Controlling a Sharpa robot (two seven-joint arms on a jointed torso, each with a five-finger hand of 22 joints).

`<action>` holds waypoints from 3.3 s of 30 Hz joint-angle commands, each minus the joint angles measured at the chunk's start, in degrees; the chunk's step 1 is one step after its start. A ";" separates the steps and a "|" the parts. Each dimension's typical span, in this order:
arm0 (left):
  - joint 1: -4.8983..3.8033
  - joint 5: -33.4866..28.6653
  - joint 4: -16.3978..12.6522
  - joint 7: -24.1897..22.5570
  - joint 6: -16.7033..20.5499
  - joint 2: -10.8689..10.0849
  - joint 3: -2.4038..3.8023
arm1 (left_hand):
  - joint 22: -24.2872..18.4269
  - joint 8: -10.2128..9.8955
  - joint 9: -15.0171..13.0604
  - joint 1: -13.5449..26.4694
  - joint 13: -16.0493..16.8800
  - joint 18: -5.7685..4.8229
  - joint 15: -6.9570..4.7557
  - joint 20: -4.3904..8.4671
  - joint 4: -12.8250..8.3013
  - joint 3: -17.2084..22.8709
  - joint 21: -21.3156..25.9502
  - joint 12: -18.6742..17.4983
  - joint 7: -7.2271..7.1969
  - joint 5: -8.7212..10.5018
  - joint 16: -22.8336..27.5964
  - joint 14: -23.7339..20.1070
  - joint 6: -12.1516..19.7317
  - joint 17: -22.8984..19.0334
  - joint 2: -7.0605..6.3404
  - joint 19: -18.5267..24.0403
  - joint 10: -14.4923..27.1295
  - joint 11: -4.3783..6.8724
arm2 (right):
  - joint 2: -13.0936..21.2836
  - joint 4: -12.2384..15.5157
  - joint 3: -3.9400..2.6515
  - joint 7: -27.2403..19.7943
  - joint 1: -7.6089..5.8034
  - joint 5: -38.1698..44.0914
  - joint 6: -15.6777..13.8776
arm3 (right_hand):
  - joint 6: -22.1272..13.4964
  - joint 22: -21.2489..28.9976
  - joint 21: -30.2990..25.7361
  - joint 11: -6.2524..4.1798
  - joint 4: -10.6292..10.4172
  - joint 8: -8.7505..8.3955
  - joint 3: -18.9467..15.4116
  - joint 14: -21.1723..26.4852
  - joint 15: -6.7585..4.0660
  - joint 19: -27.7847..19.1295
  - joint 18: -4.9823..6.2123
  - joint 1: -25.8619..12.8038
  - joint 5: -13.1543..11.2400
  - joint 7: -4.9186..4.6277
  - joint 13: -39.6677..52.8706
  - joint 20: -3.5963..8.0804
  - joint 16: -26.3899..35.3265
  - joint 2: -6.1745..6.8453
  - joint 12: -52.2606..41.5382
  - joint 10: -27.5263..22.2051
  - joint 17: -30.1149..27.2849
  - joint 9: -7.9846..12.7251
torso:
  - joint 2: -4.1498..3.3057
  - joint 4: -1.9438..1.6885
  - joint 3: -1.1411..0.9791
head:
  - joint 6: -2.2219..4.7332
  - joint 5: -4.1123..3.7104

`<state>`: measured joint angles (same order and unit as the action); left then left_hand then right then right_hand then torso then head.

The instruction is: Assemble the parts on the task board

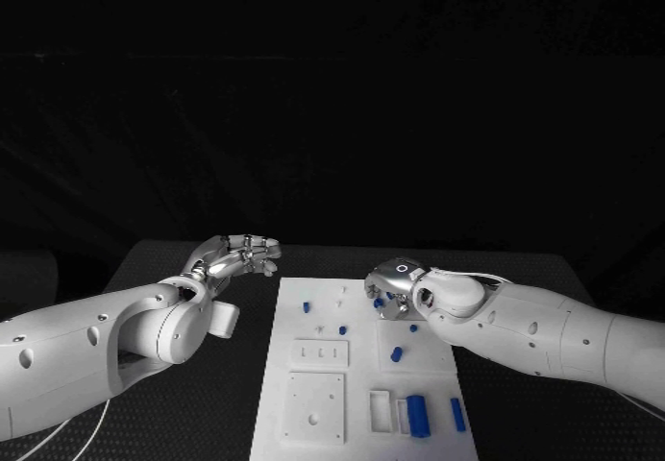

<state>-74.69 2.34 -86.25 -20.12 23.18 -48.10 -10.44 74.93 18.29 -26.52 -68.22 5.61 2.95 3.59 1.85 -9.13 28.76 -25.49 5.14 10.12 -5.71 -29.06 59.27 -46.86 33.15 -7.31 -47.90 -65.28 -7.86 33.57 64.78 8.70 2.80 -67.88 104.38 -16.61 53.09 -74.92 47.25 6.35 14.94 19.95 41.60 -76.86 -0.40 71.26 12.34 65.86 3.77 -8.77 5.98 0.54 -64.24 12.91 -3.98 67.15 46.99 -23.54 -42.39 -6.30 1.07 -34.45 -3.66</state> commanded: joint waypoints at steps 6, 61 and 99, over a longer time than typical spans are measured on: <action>-0.05 -0.33 -0.25 -0.09 -1.38 0.12 0.03 | 1.05 -0.36 0.10 0.80 -0.06 0.27 0.11 0.19 -0.24 0.12 -0.38 -0.26 0.36 0.26 0.42 0.13 0.20 0.11 -0.04 0.06 0.00 -0.42 | -0.50 -0.63 -0.01 0.94 0.16 2.55 0.42 | -0.03 -1.20 0.67 -0.31 -0.31 -0.03 1.28 0.31 -0.07 1.36 2.66 0.19 -0.64 0.16 -0.12 1.07 -0.67 0.43 -0.02 0.30 -0.52 -0.04 | -0.73 -0.57 0.41 | 0.34 -0.45; -0.13 -0.52 -0.47 0.83 -2.17 -0.75 0.03 | 1.07 -0.63 0.13 1.68 -0.19 0.28 0.18 0.11 -0.26 0.50 -0.40 -0.83 0.49 0.65 0.90 0.09 0.43 0.55 -0.07 0.25 0.20 -0.58 | 2.43 1.75 -0.05 3.99 0.56 5.72 -2.52 | 1.54 -1.03 2.52 -0.72 -1.65 0.26 6.98 1.13 -0.46 1.28 2.66 2.00 -0.91 0.68 -0.97 0.93 -3.37 0.88 -0.73 1.88 -4.17 0.04 | -2.18 -0.27 0.88 | 1.51 -0.43; -0.13 -0.47 -0.20 1.37 -2.51 -0.37 0.04 | 1.09 -0.69 0.11 1.66 -0.23 0.32 0.19 0.11 -0.48 0.73 -0.43 -0.99 0.49 0.66 1.08 0.09 0.46 0.73 -0.06 0.32 0.26 -0.57 | -0.33 4.37 -1.03 12.34 0.58 10.25 -9.69 | 7.30 -1.21 5.30 -3.52 -1.37 3.63 7.45 1.67 -3.21 1.41 2.66 -0.44 -0.98 3.18 1.57 1.76 -4.87 -1.73 -2.58 9.06 -5.35 -2.53 | -2.37 -0.25 1.10 | 2.10 -0.11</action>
<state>-74.73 2.01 -86.39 -18.52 21.59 -48.64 -10.46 74.91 17.76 -26.46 -67.09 5.47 2.65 3.59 1.82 -9.54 29.18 -25.73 4.39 10.32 -5.27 -28.17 59.27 -46.66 33.80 -7.54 -47.91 -65.08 -8.05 33.52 68.92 7.76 11.62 -67.33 111.93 -24.29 60.03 -74.95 52.36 2.10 13.24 23.14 48.99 -76.02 -2.72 72.05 11.93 65.22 2.58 -5.39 7.52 1.60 -68.91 11.66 -6.35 75.44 41.72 -24.67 -44.73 -6.61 2.16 -32.41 -3.85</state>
